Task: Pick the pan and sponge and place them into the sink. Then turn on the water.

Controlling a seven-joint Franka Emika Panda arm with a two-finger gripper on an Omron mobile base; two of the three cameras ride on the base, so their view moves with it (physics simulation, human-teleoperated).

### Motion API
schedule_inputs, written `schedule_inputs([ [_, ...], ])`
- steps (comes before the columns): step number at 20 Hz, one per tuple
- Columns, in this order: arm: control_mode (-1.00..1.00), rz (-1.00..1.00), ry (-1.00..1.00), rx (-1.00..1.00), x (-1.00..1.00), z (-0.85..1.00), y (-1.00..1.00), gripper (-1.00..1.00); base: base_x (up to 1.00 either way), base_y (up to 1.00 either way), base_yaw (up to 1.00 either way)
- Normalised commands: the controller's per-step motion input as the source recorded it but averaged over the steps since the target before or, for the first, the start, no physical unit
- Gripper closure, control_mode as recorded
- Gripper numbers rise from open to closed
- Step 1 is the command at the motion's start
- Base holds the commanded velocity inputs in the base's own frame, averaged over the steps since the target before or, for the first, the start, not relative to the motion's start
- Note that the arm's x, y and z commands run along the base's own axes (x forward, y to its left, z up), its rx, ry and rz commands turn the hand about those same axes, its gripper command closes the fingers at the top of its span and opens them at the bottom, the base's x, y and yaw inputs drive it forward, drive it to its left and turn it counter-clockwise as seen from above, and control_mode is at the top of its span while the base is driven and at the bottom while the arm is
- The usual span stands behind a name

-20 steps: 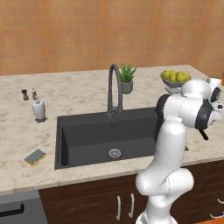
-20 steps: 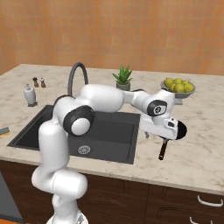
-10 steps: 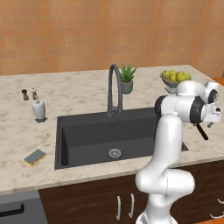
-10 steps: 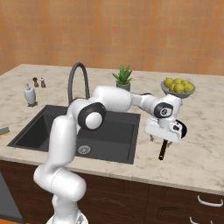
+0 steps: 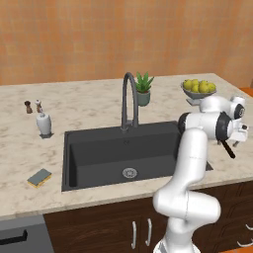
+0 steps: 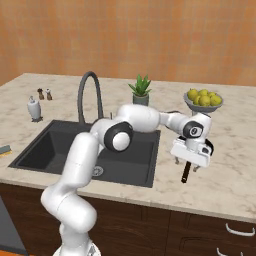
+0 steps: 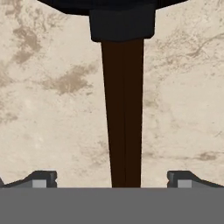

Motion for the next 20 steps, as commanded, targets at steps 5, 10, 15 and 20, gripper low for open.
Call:
schedule_inputs([
  [5,-1.00,0.00,0.00,0.00,0.04,-0.30,0.00,-1.00,0.00,0.00,0.00],
  [10,-1.00,0.00,0.00,0.00,0.00,-0.16,0.00,1.00,0.00,0.00,0.00],
  [15,-1.00,0.00,0.00,0.00,0.00,0.00,0.01,1.00,0.00,0.00,0.00],
  [20,-1.00,0.02,0.03,-0.10,0.00,-0.02,0.20,1.00,0.00,0.00,0.00],
])
